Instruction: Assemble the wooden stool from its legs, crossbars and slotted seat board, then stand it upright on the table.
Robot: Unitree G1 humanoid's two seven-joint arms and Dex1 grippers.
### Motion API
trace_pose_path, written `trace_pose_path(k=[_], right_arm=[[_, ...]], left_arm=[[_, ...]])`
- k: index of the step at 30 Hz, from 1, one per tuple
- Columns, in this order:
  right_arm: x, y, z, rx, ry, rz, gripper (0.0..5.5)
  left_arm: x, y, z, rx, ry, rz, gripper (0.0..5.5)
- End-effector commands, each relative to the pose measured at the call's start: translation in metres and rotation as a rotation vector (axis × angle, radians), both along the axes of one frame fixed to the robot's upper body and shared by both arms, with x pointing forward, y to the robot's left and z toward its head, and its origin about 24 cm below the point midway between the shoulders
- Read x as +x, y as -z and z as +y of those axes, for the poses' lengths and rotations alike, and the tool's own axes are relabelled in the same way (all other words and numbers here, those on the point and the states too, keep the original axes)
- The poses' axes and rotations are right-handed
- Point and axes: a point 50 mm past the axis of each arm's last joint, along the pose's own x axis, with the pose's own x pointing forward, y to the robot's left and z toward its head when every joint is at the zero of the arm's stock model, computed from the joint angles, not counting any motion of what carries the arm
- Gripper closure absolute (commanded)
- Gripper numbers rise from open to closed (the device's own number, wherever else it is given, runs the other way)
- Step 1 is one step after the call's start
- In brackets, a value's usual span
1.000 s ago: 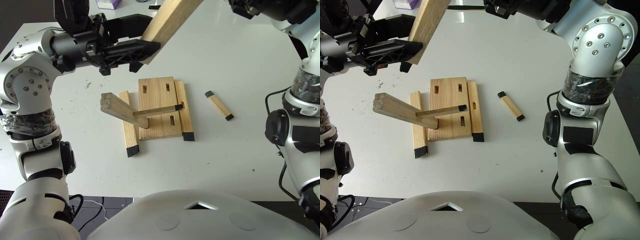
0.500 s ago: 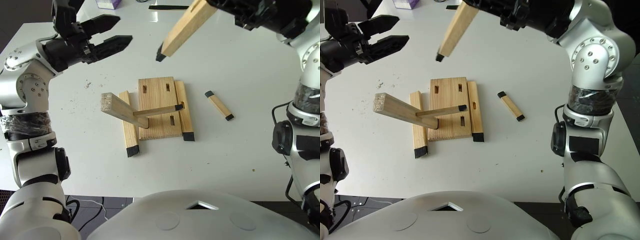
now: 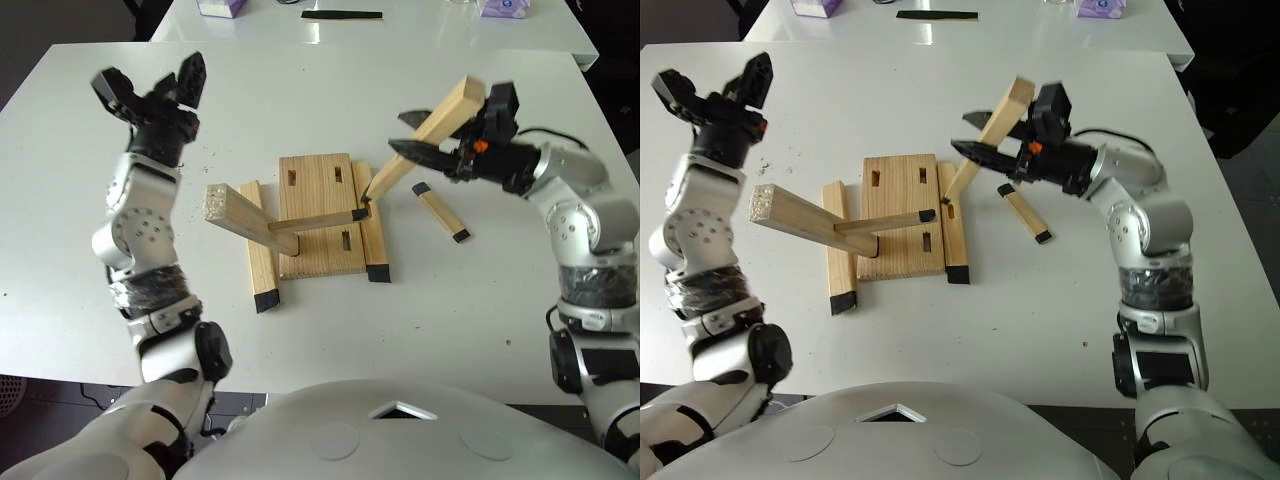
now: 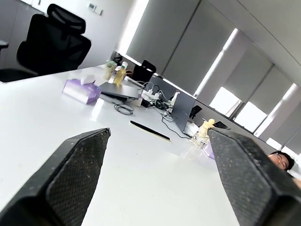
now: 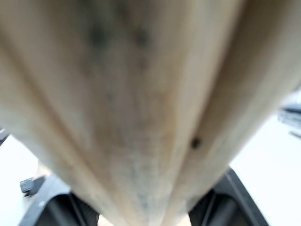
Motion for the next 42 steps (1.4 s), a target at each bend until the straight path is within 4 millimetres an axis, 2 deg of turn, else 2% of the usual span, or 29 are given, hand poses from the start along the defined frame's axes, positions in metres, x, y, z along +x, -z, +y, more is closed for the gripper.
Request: trace_pose_path(k=[1,6,15,24,28,31,42], right_arm=[[-0.015,0.001,0.007,0.066,-0.032,0.015,3.48],[-0.021,0.009,0.012,0.09,-0.059,0.036,3.48],[-0.03,0.035,0.023,-0.009,-0.173,0.092,3.48],[-0.017,0.019,0.009,-0.072,-0.209,0.058,3.48],[-0.009,0.025,0.007,-0.134,-0.203,0.05,3.49],[-0.008,0.028,0.007,-0.158,-0.212,0.039,3.49],[0.0,0.018,0.005,-0.166,-0.35,0.044,3.49]], left_arm=[[-0.005,0.001,-0.004,-0.037,-0.027,0.035,1.65],[-0.003,-0.003,0.001,-0.025,-0.03,0.016,1.65],[-0.004,0.001,0.003,-0.015,-0.051,0.005,1.65],[-0.012,0.012,0.003,-0.02,-0.066,0.015,1.65],[-0.014,0.014,0.001,-0.014,-0.063,0.011,1.65],[-0.015,0.011,0.0,-0.01,-0.048,-0.008,1.65],[-0.023,0.004,-0.006,0.021,0.041,-0.083,1.65]])
